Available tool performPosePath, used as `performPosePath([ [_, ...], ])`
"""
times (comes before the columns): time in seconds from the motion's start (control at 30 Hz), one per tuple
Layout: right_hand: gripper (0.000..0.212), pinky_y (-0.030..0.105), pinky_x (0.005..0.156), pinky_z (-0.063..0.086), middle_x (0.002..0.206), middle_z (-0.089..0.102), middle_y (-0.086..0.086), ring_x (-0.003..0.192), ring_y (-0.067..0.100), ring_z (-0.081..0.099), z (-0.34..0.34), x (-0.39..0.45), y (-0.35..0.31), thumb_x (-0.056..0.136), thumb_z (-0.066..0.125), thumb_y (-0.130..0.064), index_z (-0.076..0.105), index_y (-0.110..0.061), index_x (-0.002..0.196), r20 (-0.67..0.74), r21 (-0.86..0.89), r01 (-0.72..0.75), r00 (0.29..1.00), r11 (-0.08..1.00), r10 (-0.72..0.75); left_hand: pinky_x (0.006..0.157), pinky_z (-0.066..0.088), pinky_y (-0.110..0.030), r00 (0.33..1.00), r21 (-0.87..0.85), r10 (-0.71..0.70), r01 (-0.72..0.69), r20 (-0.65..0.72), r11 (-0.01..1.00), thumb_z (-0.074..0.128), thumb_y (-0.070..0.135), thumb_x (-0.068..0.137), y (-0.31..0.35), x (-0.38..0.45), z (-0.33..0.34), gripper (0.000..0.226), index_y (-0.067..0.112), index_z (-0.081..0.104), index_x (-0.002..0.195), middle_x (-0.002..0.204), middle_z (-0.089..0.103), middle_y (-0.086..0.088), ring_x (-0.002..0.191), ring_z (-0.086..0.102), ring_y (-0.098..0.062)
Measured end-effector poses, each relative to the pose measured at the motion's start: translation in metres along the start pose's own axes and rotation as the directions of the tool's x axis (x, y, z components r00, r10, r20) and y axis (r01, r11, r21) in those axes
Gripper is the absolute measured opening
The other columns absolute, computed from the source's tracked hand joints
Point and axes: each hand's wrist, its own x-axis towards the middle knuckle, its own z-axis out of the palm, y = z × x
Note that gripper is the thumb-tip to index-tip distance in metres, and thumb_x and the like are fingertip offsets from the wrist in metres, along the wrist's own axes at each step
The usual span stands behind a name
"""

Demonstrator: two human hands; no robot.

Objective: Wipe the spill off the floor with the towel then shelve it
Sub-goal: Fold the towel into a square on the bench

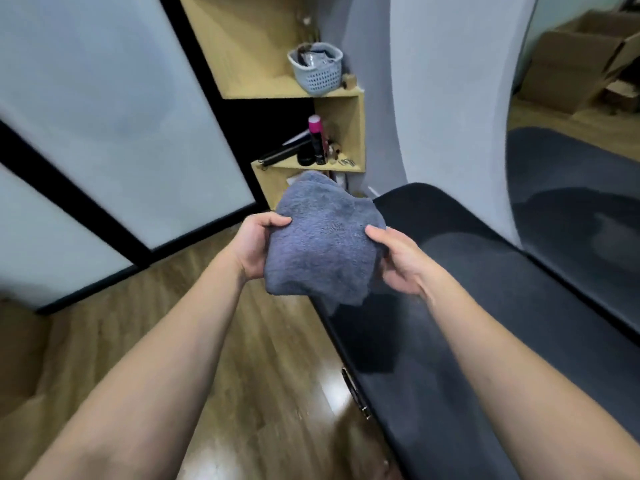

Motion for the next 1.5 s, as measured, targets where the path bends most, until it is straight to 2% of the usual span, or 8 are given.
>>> performPosePath([
  [0.37,0.057,0.046,0.091,0.058,0.13,0.064,0.017,0.116,0.029,0.065,0.122,-0.02,0.05,0.088,0.069,-0.046,0.053,-0.016,0.133,0.17,-0.093,-0.193,0.964,0.977,0.207,0.077,0.06,-0.036,0.954,-0.13,0.291,-0.298,-0.068,0.946,0.061,0.016,0.094,-0.028,-0.116,-0.11,0.029,0.017,0.06,0.123,0.105,0.074,-0.007,0.092,0.073,-0.022],
  [0.57,0.099,0.053,0.097,0.051,0.136,0.06,0.023,0.114,0.038,0.063,0.204,-0.081,0.142,0.079,0.046,-0.085,0.063,-0.004,0.132,0.399,-0.092,-0.57,0.73,0.817,0.555,0.078,0.06,-0.038,0.917,-0.166,0.342,-0.376,-0.205,0.911,0.055,0.019,0.099,-0.067,-0.232,-0.167,0.026,0.016,0.06,0.125,0.103,0.074,-0.007,0.095,0.073,-0.024],
  [0.77,0.096,0.038,0.052,0.06,0.103,0.068,0.023,0.07,0.035,0.073,0.293,-0.154,0.217,0.076,0.042,-0.088,0.063,-0.01,0.128,0.497,-0.282,-0.62,0.559,0.733,0.664,0.085,0.06,-0.043,0.859,-0.204,0.374,-0.459,-0.349,0.865,0.056,0.021,0.098,-0.121,-0.363,-0.216,0.041,0.011,0.053,0.138,0.111,0.072,-0.011,0.101,0.07,-0.028],
  [0.93,0.073,0.048,0.09,0.057,0.133,0.066,0.011,0.116,0.031,0.066,0.36,-0.2,0.275,0.078,0.049,-0.075,0.074,-0.019,0.119,0.552,-0.215,-0.483,0.657,0.849,0.513,0.09,0.058,-0.046,0.792,-0.24,0.361,-0.522,-0.493,0.818,0.06,0.021,0.095,-0.184,-0.472,-0.255,0.048,0.005,0.052,0.14,0.121,0.068,-0.015,0.107,0.068,-0.032],
  [1.03,0.072,0.049,0.1,0.052,0.138,0.062,0.01,0.125,0.029,0.06,0.392,-0.22,0.301,0.07,0.074,-0.066,0.07,-0.02,0.126,0.622,-0.313,-0.405,0.596,0.859,0.507,0.078,0.061,-0.04,0.755,-0.262,0.304,-0.526,-0.581,0.809,0.062,0.026,0.089,-0.217,-0.525,-0.272,0.044,0.007,0.058,0.128,0.108,0.073,-0.013,0.094,0.073,-0.029],
  [1.13,0.076,0.052,0.088,0.057,0.132,0.065,0.013,0.118,0.031,0.064,0.419,-0.237,0.325,0.064,0.087,-0.052,0.067,-0.016,0.127,0.643,-0.475,-0.333,0.501,0.815,0.579,0.079,0.061,-0.04,0.707,-0.279,0.255,-0.544,-0.659,0.791,0.062,0.031,0.087,-0.251,-0.567,-0.283,0.044,0.006,0.06,0.125,0.105,0.073,-0.013,0.092,0.073,-0.029],
  [1.23,0.039,0.048,0.068,0.061,0.109,0.073,0.014,0.094,0.03,0.071,0.446,-0.255,0.348,0.084,0.073,-0.024,0.064,-0.007,0.118,0.61,-0.612,-0.185,0.509,0.769,0.607,0.08,0.061,-0.036,0.644,-0.264,0.2,-0.548,-0.738,0.794,0.06,0.028,0.095,-0.291,-0.599,-0.293,0.035,0.009,0.061,0.124,0.107,0.073,-0.01,0.094,0.072,-0.024],
  [1.5,0.013,0.027,0.074,0.056,0.095,0.075,0.002,0.083,0.009,0.071,0.475,-0.285,0.435,0.089,0.07,-0.004,0.066,-0.013,0.097,0.643,-0.761,0.305,0.473,0.573,0.602,0.085,0.055,-0.039,0.513,-0.327,-0.118,-0.339,-0.85,0.882,0.054,0.038,0.102,-0.42,-0.655,-0.296,0.025,0.027,0.062,0.122,0.118,0.067,0.004,0.097,0.071,-0.019],
])
